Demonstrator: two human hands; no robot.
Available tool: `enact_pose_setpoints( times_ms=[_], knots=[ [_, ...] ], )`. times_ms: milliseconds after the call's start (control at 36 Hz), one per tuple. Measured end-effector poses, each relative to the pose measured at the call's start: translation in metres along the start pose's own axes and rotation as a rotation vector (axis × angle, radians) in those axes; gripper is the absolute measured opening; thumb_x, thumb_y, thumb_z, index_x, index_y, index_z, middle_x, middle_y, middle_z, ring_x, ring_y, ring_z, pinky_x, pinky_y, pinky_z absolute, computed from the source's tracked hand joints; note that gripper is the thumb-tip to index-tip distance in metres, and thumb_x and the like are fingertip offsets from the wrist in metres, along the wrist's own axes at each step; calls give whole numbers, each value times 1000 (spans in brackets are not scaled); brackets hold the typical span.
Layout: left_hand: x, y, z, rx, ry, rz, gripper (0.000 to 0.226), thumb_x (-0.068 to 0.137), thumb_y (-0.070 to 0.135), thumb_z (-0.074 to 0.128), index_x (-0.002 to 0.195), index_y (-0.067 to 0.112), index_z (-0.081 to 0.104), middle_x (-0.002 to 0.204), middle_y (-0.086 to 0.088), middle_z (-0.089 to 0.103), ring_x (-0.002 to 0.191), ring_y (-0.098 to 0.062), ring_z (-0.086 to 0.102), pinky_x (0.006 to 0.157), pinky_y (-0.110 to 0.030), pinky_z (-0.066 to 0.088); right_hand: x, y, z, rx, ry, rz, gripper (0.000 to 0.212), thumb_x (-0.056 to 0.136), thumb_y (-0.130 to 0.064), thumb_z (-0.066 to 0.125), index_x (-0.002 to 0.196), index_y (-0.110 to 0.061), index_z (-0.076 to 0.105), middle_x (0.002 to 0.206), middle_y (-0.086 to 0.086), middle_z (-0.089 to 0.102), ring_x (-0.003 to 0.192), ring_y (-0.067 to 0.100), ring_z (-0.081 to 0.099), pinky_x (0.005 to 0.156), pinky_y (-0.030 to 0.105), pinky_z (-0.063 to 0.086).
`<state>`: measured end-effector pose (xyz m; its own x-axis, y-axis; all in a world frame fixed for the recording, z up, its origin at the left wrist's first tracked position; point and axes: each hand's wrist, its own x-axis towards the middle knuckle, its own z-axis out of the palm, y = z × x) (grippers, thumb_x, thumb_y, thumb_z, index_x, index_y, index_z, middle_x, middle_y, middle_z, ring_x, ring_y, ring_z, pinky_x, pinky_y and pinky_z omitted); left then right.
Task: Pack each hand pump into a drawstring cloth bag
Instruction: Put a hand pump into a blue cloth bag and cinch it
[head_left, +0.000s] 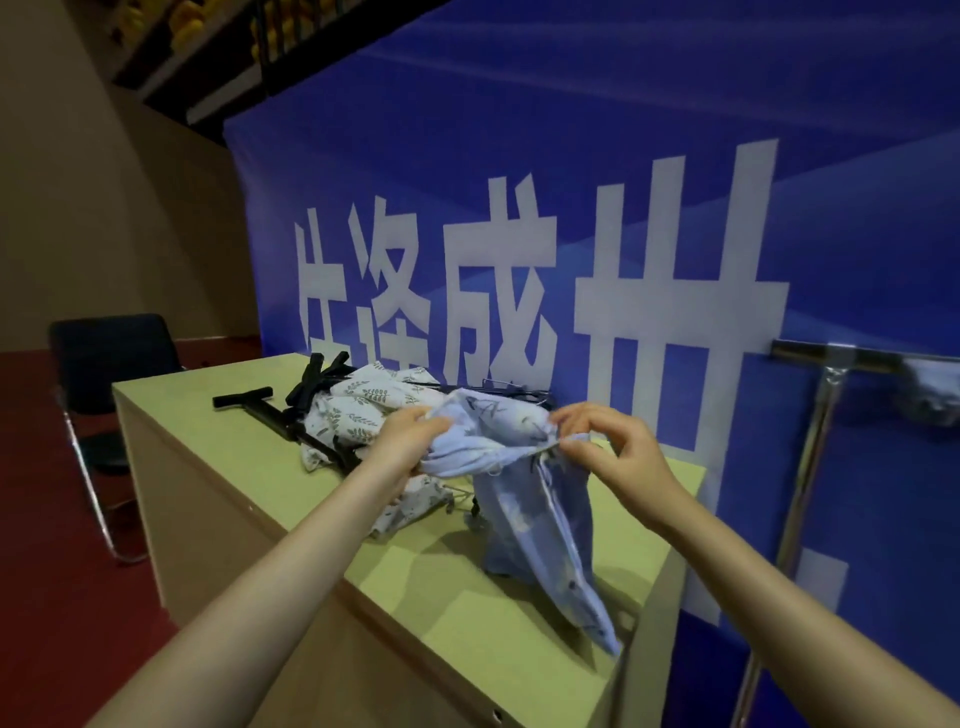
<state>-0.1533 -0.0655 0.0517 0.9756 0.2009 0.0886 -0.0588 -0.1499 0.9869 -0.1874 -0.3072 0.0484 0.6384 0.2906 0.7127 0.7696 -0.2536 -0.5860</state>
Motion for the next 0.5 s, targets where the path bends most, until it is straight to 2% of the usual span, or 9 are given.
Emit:
enact_pose_setpoints(
  times_ms=[56, 83, 139, 194, 250, 278, 333, 389, 500],
  knots=[
    [2, -4, 5, 141, 52, 80, 11, 91, 15, 62, 101, 9, 60, 102, -14, 65, 93, -27, 61, 81, -36, 49, 0, 2, 8, 32, -25, 65, 33, 84, -28, 58, 64, -2, 54, 64, 7, 53, 64, 22, 52, 67, 39, 46],
    [2, -7, 6, 145, 39, 82, 12, 90, 15, 63, 100, 11, 60, 99, -12, 65, 91, -26, 60, 78, -33, 48, -1, 4, 13, 22, -25, 98, 34, 86, -24, 57, 63, -1, 48, 59, 5, 44, 57, 18, 41, 58, 34, 39],
    [5, -17, 8, 149, -45, 48, 21, 88, 18, 66, 107, 10, 62, 102, -11, 67, 94, -26, 63, 79, -33, 50, -2, 14, 21, -58, 0, 126, 34, 89, -17, 58, 63, -2, 43, 57, -1, 38, 54, 8, 34, 55, 29, 30],
    [9, -28, 6, 92, -179, -12, 24, 90, 17, 65, 112, 6, 65, 104, -12, 71, 93, -22, 68, 77, -31, 55, -2, 30, 25, -237, 24, 125, 32, 90, -18, 60, 63, -9, 46, 56, -4, 43, 55, 9, 40, 55, 33, 33],
    [6, -38, 4, -21, -284, -68, 10, 93, 13, 61, 96, 6, 67, 86, -8, 73, 74, -14, 69, 62, -23, 53, -4, 49, 27, -466, 29, 151, 31, 91, -25, 60, 66, -10, 49, 59, 1, 50, 59, 20, 47, 56, 37, 36],
    [6, -44, 2, -43, -295, -87, 10, 93, 15, 61, 92, 7, 68, 82, -7, 72, 70, -13, 68, 59, -22, 52, -5, 58, 29, -561, 19, 185, 30, 91, -28, 58, 68, -10, 51, 61, 4, 53, 61, 24, 49, 56, 38, 36],
    [7, -55, -2, -43, -262, -92, 17, 91, 25, 65, 101, 12, 69, 93, -8, 72, 84, -18, 68, 70, -26, 55, -5, 70, 37, -617, -64, 274, 26, 91, -31, 57, 72, -14, 53, 68, 5, 58, 66, 25, 52, 59, 38, 39],
    [12, -66, -11, 3, -163, -65, 21, 89, 34, 66, 103, 18, 69, 96, -5, 71, 92, -21, 66, 82, -33, 53, -2, 74, 50, -498, -156, 349, 17, 91, -30, 58, 82, -16, 59, 76, 2, 62, 71, 21, 54, 65, 36, 42],
    [25, -82, -40, 26, 74, 53, 23, 95, 29, 60, 110, 14, 67, 90, 1, 62, 79, -17, 58, 69, -27, 48, 23, 63, 80, -349, -45, 249, 11, 92, -22, 57, 98, -14, 63, 92, 1, 62, 84, 17, 56, 73, 32, 45]
  ],
)
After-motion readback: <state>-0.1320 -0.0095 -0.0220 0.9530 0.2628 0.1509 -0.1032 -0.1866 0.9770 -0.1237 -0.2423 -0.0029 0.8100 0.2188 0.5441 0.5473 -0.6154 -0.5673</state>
